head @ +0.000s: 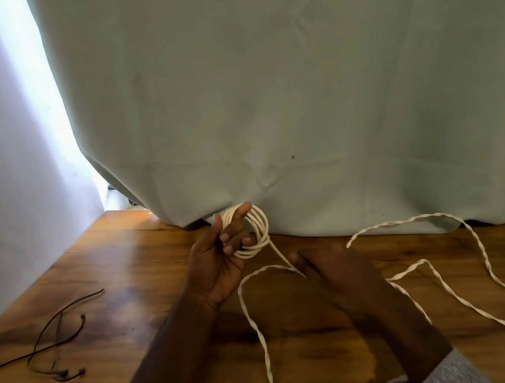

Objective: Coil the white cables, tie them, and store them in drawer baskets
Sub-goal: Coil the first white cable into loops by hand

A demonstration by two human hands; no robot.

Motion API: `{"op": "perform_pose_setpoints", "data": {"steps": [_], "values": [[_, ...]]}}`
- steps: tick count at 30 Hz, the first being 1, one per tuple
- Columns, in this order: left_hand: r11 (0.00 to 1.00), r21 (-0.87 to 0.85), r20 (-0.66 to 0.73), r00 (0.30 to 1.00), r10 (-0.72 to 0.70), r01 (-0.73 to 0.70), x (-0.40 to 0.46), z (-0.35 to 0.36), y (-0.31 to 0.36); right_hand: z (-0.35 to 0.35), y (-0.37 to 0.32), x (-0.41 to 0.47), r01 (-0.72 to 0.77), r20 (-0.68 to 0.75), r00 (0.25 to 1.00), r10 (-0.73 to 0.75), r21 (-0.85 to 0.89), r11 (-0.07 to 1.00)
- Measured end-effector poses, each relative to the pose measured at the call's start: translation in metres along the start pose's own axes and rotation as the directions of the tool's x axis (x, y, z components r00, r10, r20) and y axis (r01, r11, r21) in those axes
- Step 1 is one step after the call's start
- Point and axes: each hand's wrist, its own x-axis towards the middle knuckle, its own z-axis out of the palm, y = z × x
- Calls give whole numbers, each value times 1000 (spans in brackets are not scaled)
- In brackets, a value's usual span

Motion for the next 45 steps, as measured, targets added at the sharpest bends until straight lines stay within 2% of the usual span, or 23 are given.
{"op": "perform_pose_setpoints", "data": {"steps": [5,10,14,18,20,23,26,28,29,31,35,40,45], "values": [[991,24,-151,980,133,-130,2,5,5,7,-3,5,-7,-24,1000,3,-136,991],[973,78,-253,940,228,-216,5,7,7,14,-8,2,-37,83,995,50,-147,988],[955,147,-322,901,291,-256,9,5,7,9,-21,-2,54,153,988,-31,-149,987],[887,373,-328,856,400,-271,14,0,2,2,-33,-3,129,181,977,-109,-102,986],[769,599,-329,806,491,-224,16,-1,-1,2,-34,-4,176,144,976,-162,-91,980],[478,871,-226,774,591,-111,17,4,-9,4,-32,-2,244,20,970,-243,-63,968],[207,977,-78,831,551,-46,14,10,-20,5,-28,1,345,-106,927,-360,-133,929],[100,993,10,888,460,-62,10,14,-27,1,-27,1,393,-201,885,-419,-159,906],[100,991,42,916,400,-89,7,20,-30,-2,-26,0,415,-250,860,-444,-163,895],[169,976,88,962,259,-135,5,31,-34,-6,-25,-1,434,-329,819,-471,-182,882],[334,942,4,997,81,-31,3,47,-33,-8,-21,-4,427,-425,794,-435,-120,896],[381,923,-3,993,-118,48,-4,54,-34,4,-14,-1,381,-480,851,-216,278,882],[564,816,26,966,-258,129,-3,47,-28,14,-14,6,352,-493,867,-70,508,786]]}}
